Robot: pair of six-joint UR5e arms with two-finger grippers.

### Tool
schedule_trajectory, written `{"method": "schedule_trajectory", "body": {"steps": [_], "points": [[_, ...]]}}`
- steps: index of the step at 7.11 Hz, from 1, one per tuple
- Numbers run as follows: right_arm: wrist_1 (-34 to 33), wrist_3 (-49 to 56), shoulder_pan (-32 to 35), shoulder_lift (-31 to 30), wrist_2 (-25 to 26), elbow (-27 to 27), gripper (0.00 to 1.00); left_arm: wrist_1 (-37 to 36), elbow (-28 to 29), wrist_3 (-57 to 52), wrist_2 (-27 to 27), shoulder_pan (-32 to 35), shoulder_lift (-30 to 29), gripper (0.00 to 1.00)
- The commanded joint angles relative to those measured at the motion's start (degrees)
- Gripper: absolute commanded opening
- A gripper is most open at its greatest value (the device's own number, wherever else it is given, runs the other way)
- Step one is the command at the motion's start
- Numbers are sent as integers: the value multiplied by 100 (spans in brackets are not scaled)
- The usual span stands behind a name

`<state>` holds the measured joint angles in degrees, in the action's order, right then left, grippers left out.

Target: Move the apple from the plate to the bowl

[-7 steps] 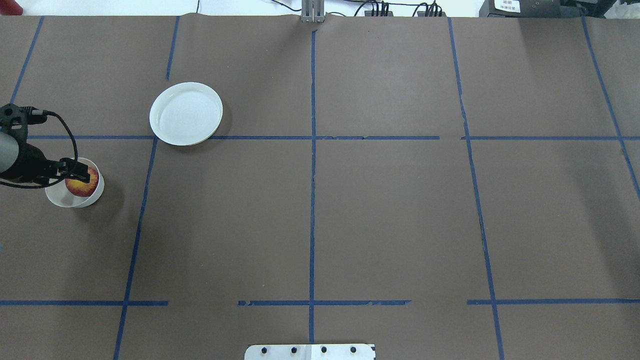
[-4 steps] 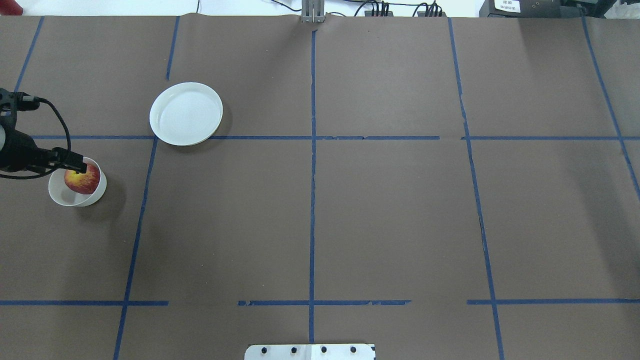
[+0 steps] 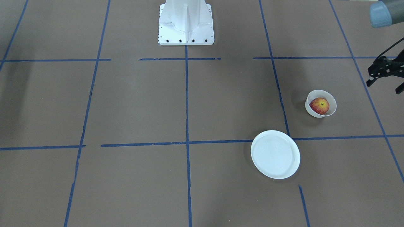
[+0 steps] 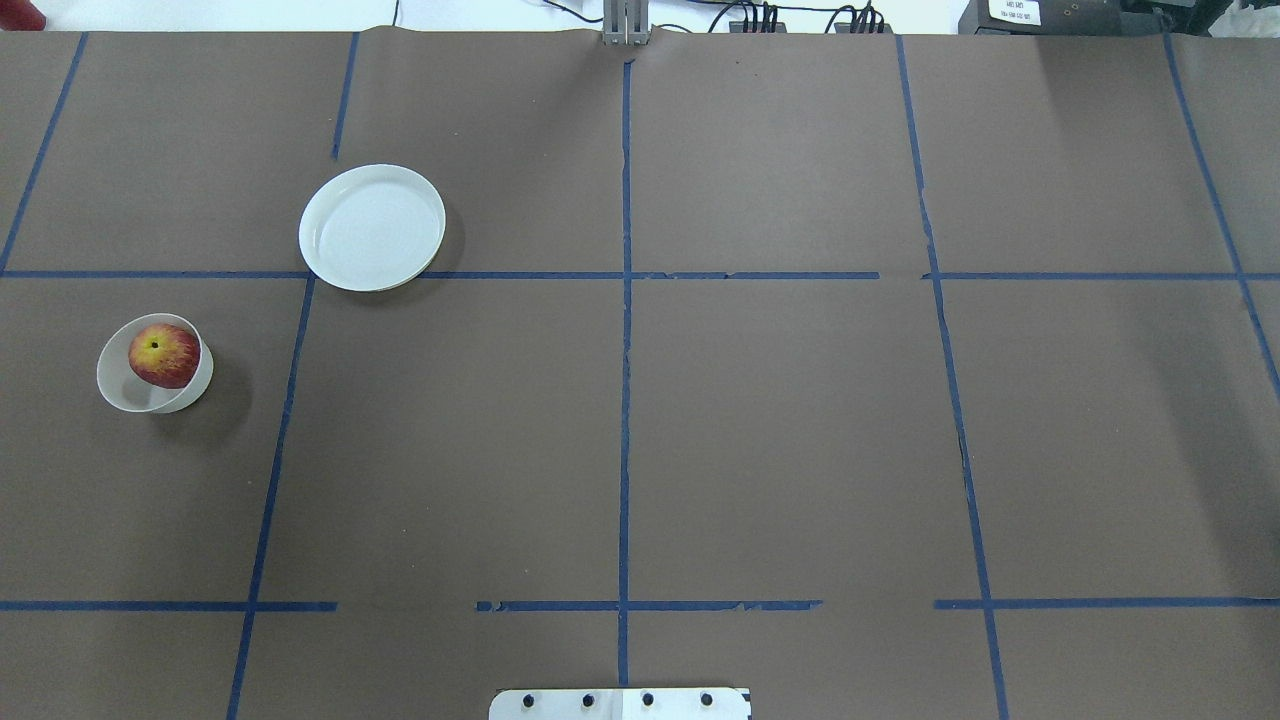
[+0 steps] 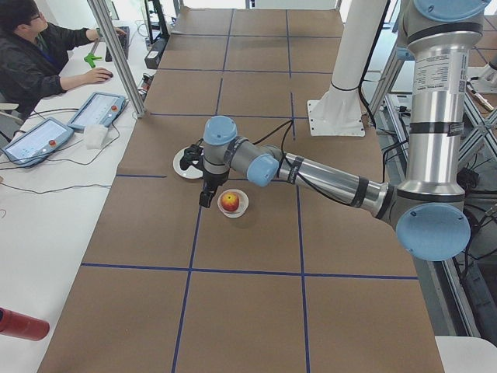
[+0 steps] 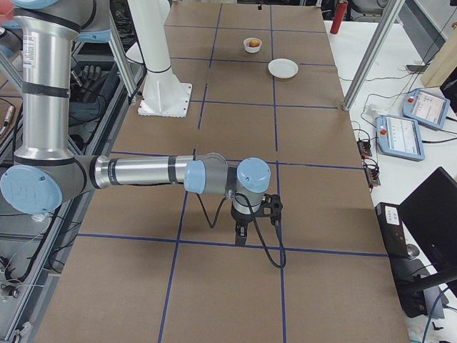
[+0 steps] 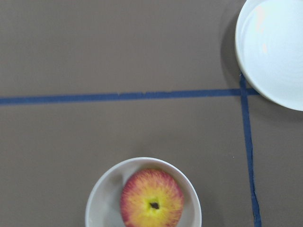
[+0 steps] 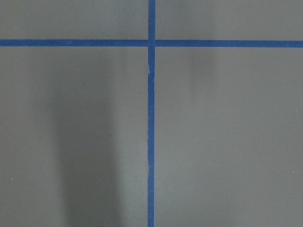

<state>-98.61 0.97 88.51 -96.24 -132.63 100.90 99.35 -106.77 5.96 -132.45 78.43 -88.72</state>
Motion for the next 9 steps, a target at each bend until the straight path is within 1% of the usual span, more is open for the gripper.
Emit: {"method": "schedule_trajectory", "body": {"steps": [1, 2, 3, 4, 5, 6, 9], "points": [[0, 0, 0, 0, 0, 0, 100, -1230, 121, -1091, -220, 935, 186, 100], [0, 0, 0, 0, 0, 0, 100, -1382, 434, -1776, -246, 1511, 571, 100], [0, 0, 0, 0, 0, 0, 100, -1427, 472, -2044, -255, 1630, 897, 100], [0, 0, 0, 0, 0, 0, 100, -1410, 490, -2055, -272, 1640, 1065, 100], [-9, 0, 0, 0, 0, 0, 100, -1410, 577, -2047, -525, 1640, 1076, 100], [0, 0, 0, 0, 0, -9, 100, -1418, 570, -2003, -579, 1640, 1067, 100], [0, 0, 0, 0, 0, 0, 100, -1383, 569, -1976, -527, 1623, 1032, 100]]}}
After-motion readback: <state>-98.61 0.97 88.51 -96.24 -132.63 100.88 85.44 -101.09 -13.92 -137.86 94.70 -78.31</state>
